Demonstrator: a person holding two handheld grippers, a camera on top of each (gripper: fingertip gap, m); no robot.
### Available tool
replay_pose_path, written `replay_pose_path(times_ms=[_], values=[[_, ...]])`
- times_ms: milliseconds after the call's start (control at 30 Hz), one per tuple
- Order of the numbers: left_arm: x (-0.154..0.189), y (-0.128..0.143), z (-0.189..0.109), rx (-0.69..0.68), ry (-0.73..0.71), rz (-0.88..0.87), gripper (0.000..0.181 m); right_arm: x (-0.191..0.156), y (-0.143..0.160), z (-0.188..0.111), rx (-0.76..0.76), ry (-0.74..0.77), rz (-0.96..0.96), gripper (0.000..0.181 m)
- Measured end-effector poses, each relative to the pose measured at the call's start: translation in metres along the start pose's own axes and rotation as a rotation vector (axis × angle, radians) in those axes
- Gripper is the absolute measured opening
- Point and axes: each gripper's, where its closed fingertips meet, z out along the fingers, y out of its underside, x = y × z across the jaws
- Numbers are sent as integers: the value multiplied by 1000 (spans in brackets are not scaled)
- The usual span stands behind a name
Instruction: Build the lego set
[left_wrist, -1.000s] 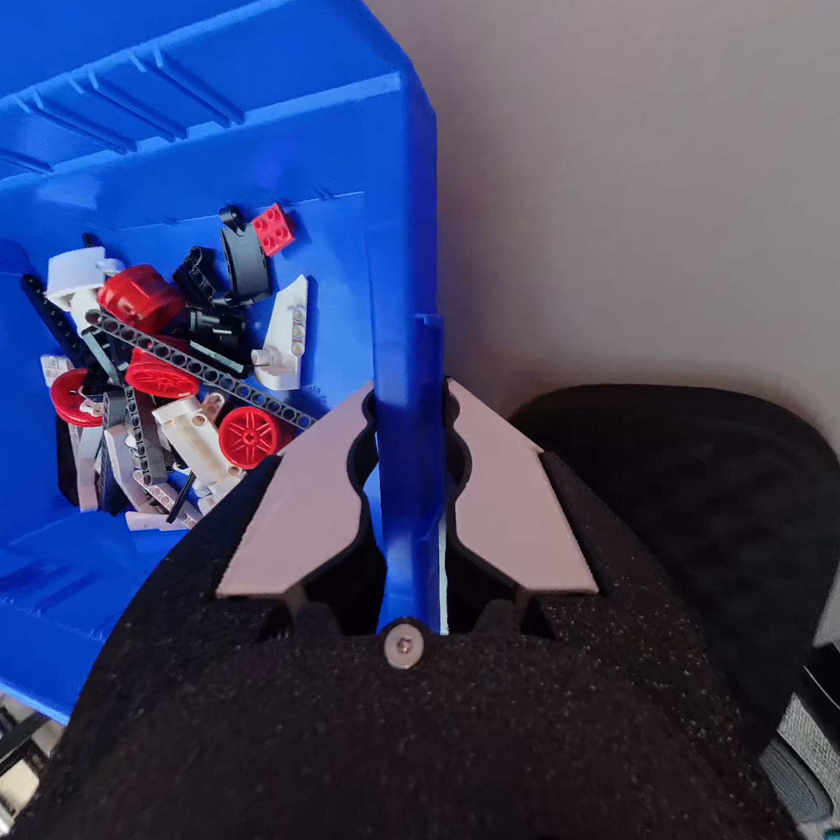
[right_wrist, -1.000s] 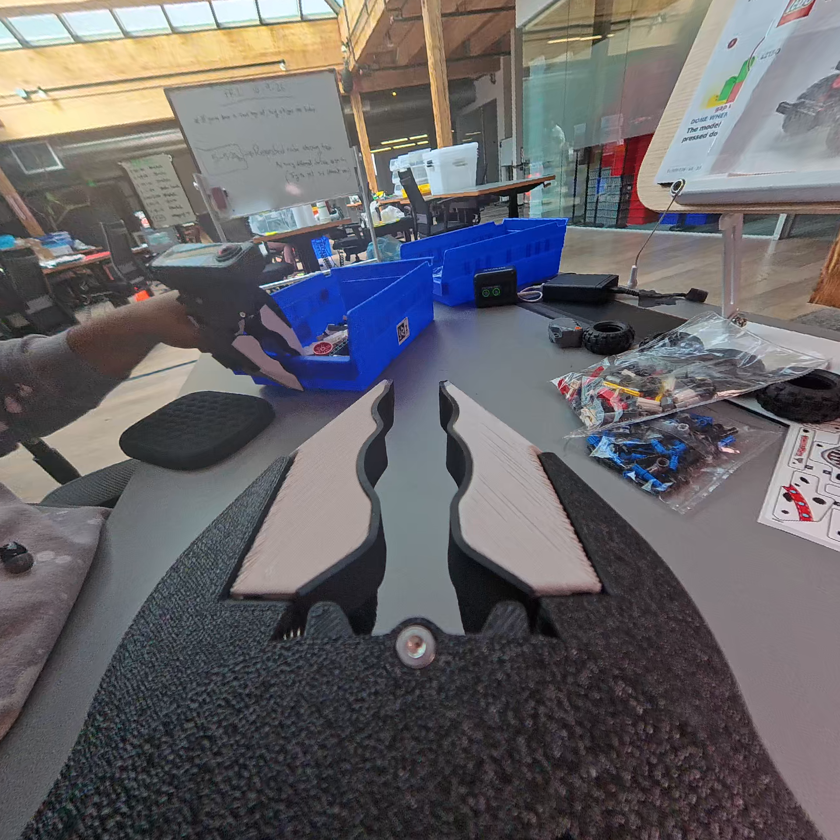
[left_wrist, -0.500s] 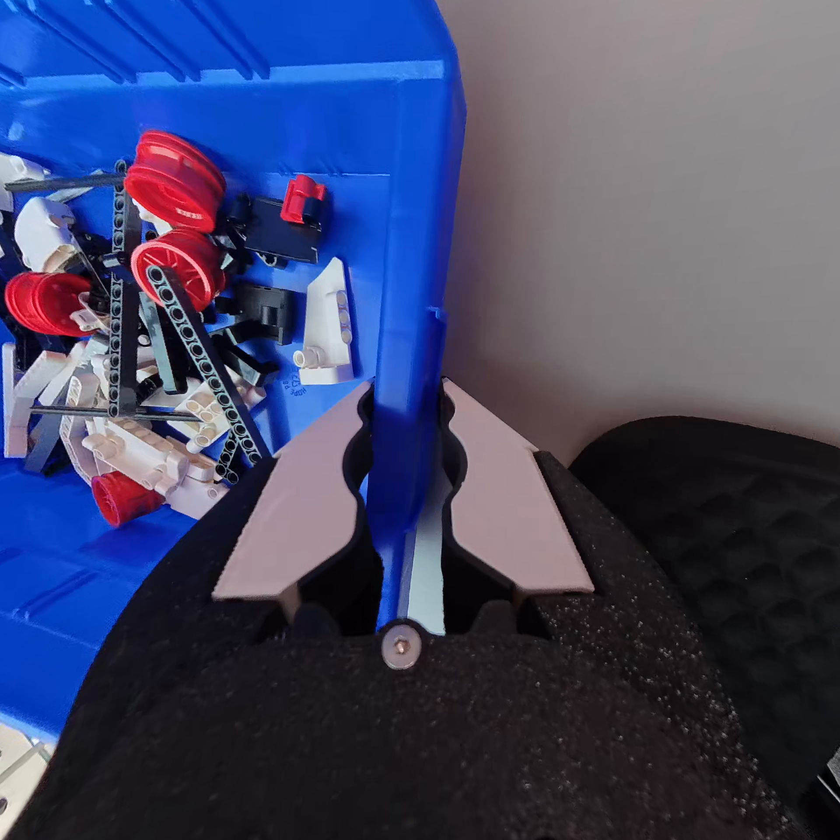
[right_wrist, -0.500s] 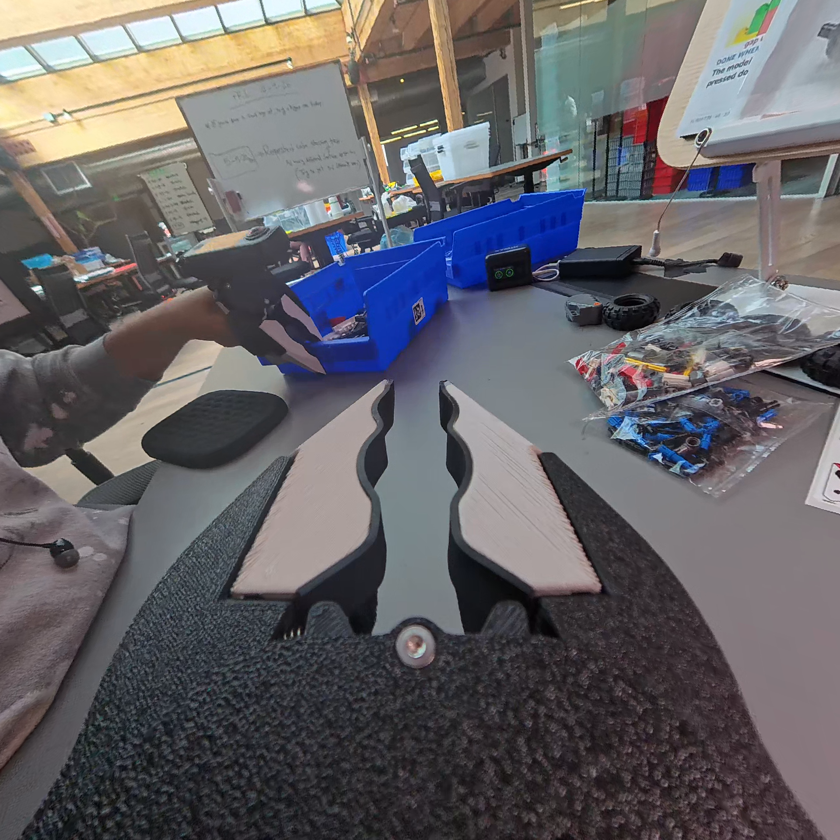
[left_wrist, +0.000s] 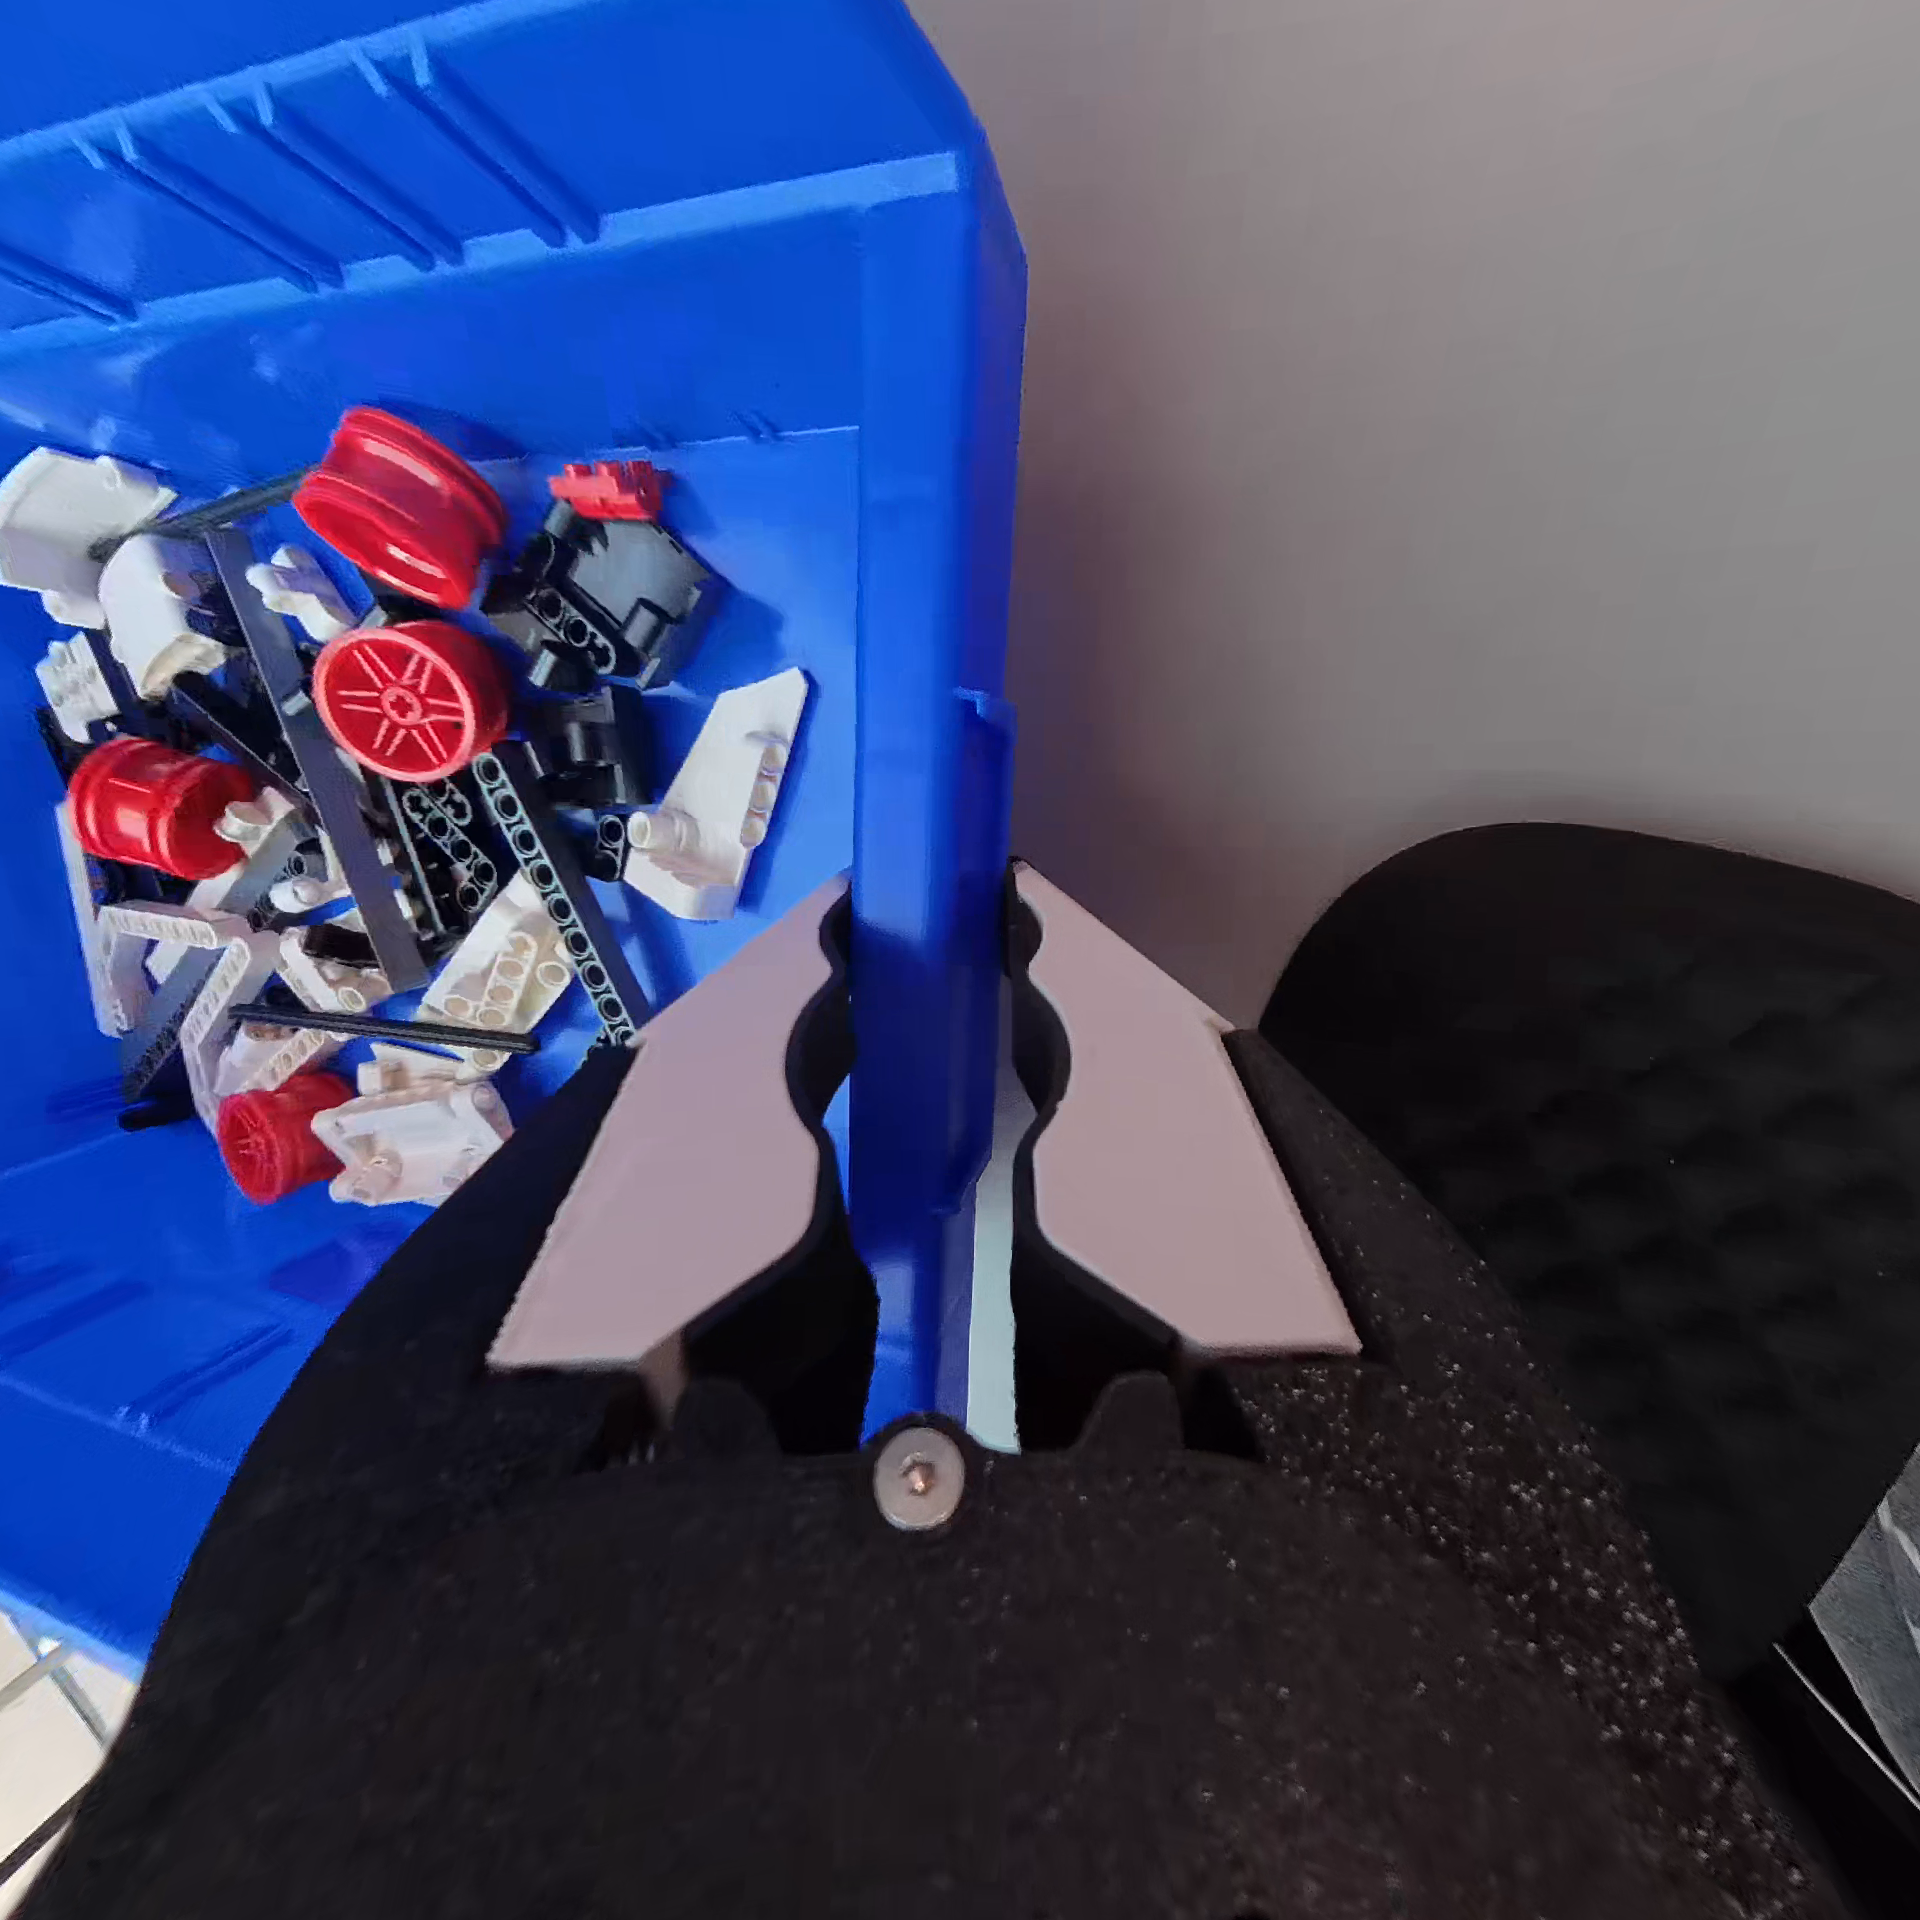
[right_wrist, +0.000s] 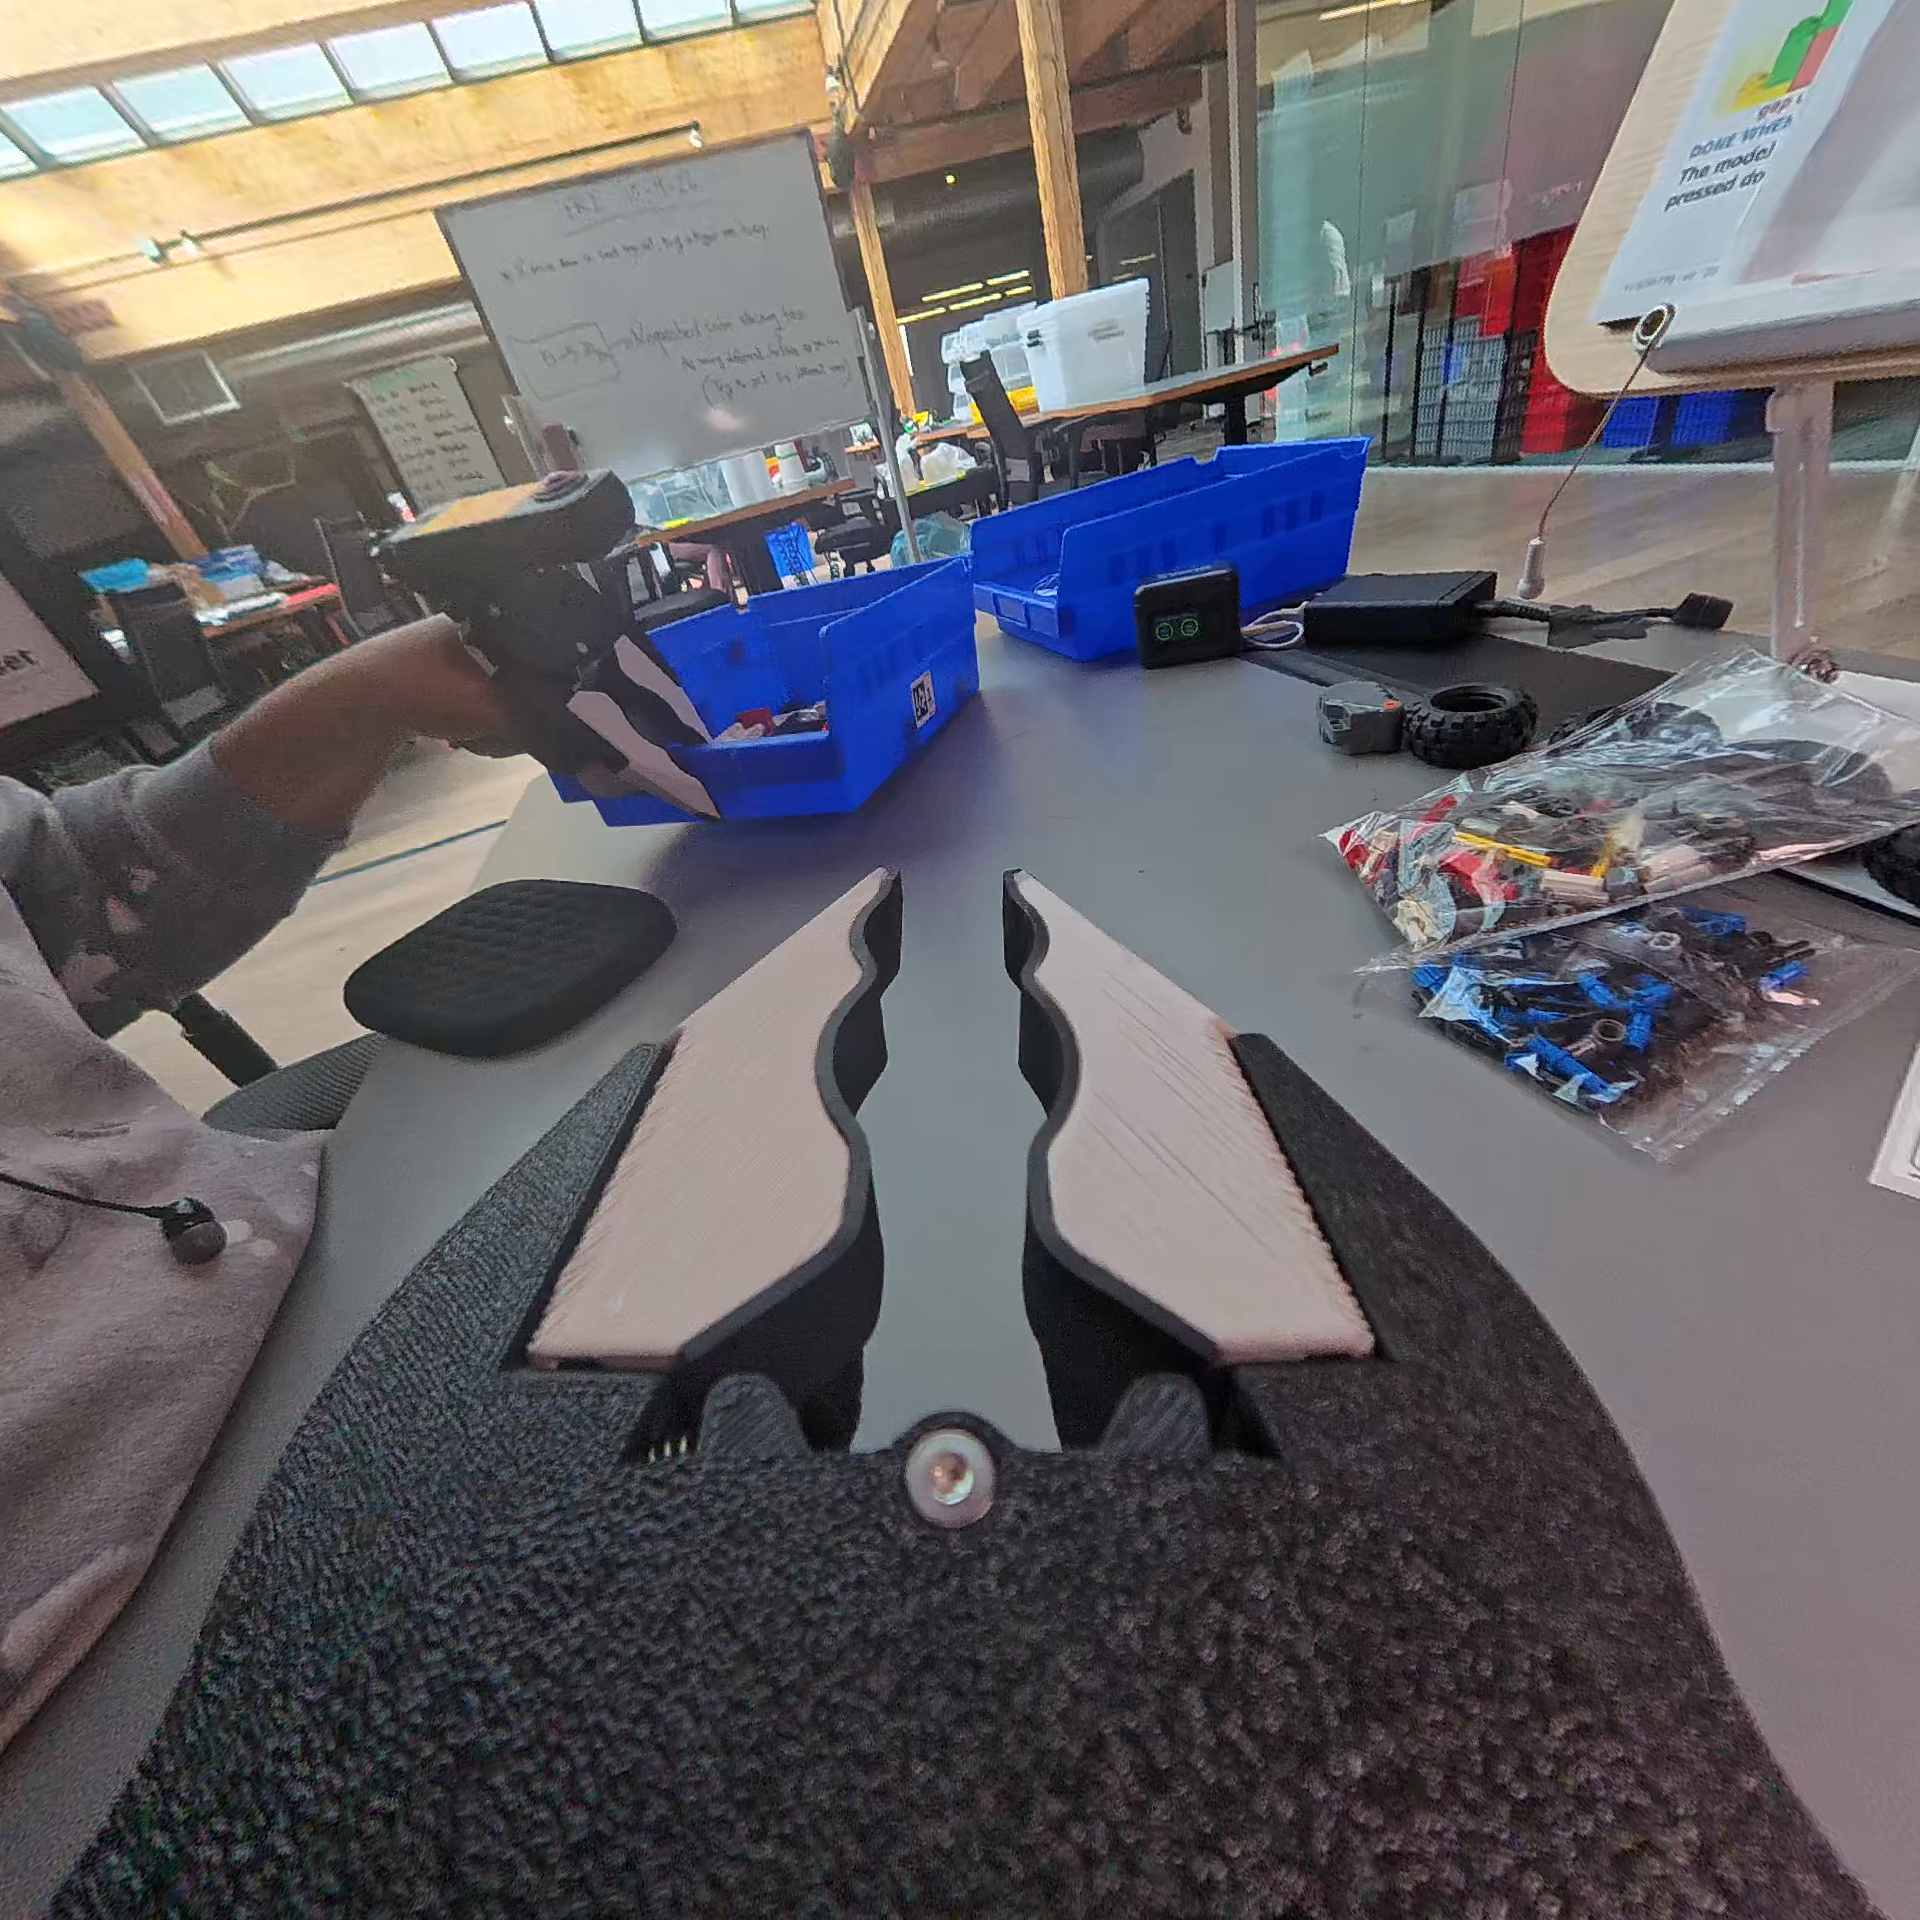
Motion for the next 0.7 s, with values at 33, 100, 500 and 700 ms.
replay_pose_path(times_ms=[33,100,500,700], values=[[2,2,2,5,12,-4,24,1,-2,-1,5,2,-4,19],[1,5,8,3,17,-9,24,3,-3,0,16,-5,26,19],[-12,-41,-21,326,25,6,35,1,1,0,2,0,13,19],[-88,-61,-116,764,78,-278,43,8,6,1,0,-2,52,19]])
